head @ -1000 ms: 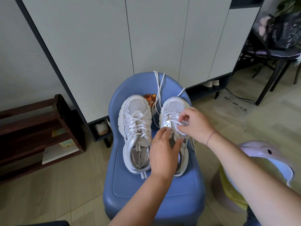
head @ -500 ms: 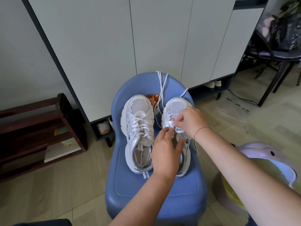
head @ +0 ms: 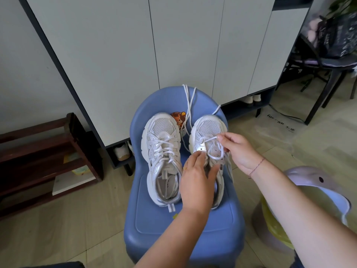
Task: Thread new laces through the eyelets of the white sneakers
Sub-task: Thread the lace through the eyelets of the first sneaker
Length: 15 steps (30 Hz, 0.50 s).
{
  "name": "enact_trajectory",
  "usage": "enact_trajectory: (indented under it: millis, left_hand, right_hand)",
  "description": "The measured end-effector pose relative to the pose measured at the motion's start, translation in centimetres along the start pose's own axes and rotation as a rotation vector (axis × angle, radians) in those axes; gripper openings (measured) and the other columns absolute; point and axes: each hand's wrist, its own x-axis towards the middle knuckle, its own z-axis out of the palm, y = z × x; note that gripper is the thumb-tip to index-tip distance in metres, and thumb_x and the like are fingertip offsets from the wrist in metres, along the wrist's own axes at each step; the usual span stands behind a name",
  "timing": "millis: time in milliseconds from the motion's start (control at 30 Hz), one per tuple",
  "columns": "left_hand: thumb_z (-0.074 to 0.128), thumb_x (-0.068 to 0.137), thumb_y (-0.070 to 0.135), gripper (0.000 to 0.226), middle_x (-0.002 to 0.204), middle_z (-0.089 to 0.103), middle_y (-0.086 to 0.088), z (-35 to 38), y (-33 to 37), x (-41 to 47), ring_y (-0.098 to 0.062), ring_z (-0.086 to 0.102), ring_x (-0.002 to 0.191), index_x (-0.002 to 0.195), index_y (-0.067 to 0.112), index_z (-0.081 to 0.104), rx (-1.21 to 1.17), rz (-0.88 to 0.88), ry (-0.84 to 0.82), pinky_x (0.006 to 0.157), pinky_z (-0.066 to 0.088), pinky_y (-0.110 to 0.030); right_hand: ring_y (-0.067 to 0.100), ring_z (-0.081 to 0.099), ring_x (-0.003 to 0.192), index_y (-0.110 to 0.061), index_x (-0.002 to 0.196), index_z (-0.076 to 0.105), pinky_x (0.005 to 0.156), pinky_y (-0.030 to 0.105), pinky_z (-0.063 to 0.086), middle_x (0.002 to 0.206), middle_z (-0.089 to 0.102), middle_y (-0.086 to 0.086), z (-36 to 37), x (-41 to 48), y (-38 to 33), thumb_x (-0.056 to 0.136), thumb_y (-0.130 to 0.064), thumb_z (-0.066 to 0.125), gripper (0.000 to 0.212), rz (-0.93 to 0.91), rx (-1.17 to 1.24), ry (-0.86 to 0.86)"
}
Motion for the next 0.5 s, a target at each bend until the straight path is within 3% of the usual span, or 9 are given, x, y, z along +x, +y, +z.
enact_trajectory:
  millis: [133,233,333,400,500]
  left_hand:
    - [0.056,0.093,0.04,0.033,0.115,0.056,0.002,-0.6,0.2,1.8,-0.021,0.06,0.1,0.113,0.014,0.06,0.037,-0.006,0.003,0.081,0.048,-0.036]
    - [0.06,0.091,0.031,0.031,0.114,0.056,-0.003,-1.2,0.7,3.5,-0.023,0.058,0.101,0.115,0.011,0.057,0.082,-0.016,-0.037,0.083,0.046,-0.034]
    - [0.057,0.091,0.027,0.026,0.109,0.059,-0.005,-1.6,0.7,4.4,-0.024,0.059,0.098,0.11,0.009,0.059,0.136,-0.067,-0.057,0.079,0.043,-0.031]
    - [0.055,0.091,0.025,0.022,0.1,0.062,-0.006,-1.6,0.7,4.8,-0.025,0.059,0.09,0.101,0.007,0.061,0.169,-0.094,-0.035,0.072,0.042,-0.032]
    - [0.051,0.091,0.022,0.019,0.085,0.059,-0.006,-1.5,0.9,4.9,-0.022,0.049,0.071,0.084,0.006,0.058,0.225,-0.119,-0.017,0.057,0.031,-0.028]
  right_hand:
    - [0.006,0.045,0.062,-0.013,0.08,0.061,0.064,0.018,0.039,0.067,0.049,-0.003,0.2,-0.3,0.1,0.096,-0.016,0.051,0.019,-0.02,-0.138,0.03]
    - [0.009,0.054,0.07,-0.016,0.083,0.066,0.068,0.025,0.045,0.075,0.062,0.005,0.3,-0.9,0.3,0.094,-0.021,0.055,0.017,-0.052,-0.278,0.1]
    - [0.011,0.054,0.073,-0.013,0.088,0.067,0.066,0.021,0.043,0.081,0.064,0.009,0.5,-1.8,0.8,0.094,-0.022,0.055,0.017,-0.04,-0.378,0.14]
    - [0.012,0.054,0.075,-0.009,0.092,0.067,0.064,0.018,0.041,0.083,0.065,0.007,0.5,-2.1,1.2,0.095,-0.021,0.053,0.019,-0.031,-0.369,0.159]
    - [0.007,0.05,0.069,-0.01,0.092,0.063,0.063,0.018,0.039,0.073,0.056,-0.004,-0.5,-2.5,1.7,0.097,-0.019,0.048,0.018,0.028,-0.153,0.216]
